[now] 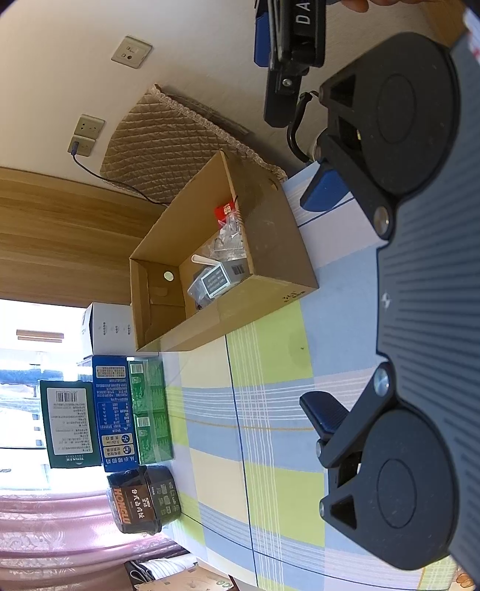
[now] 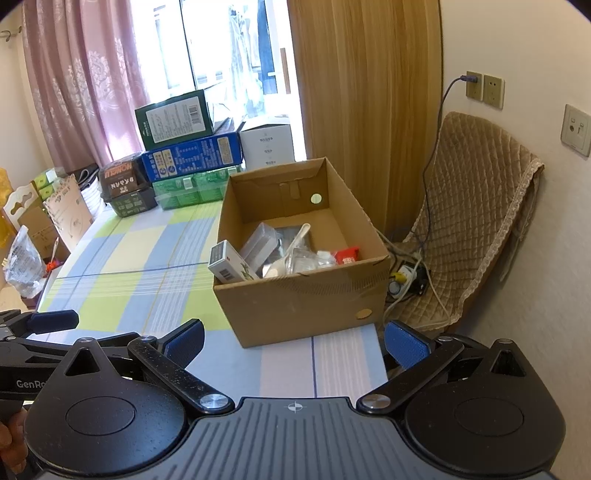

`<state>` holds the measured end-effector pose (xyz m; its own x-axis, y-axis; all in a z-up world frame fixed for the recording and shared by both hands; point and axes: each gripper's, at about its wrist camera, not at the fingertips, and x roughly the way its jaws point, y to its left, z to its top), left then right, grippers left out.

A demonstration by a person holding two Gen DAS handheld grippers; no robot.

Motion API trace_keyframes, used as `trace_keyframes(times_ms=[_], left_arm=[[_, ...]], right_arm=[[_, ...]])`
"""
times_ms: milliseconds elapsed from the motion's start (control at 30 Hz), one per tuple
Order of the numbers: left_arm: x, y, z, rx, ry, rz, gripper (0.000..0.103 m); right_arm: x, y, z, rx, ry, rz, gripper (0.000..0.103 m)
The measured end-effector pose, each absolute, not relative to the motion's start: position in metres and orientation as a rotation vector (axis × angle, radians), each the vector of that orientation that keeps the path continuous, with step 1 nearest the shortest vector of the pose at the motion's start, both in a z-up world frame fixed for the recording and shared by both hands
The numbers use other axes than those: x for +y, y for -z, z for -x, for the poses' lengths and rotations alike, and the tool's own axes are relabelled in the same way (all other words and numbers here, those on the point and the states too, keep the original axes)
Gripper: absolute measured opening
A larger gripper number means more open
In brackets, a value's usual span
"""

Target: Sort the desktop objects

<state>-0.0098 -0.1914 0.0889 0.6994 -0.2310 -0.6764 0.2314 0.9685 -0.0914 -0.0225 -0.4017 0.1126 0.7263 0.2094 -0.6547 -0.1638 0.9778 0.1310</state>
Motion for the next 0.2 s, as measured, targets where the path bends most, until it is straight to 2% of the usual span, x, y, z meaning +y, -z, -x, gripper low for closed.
trace_keyframes(times_ms=[200], left_arm=[[-0.1908, -0.0876, 0.0112, 0.741, 0.265, 0.012, 0.102]], right_arm=[[-0.4014, -0.1098, 0.0223, 0.735, -0.202, -0.065, 0.101]])
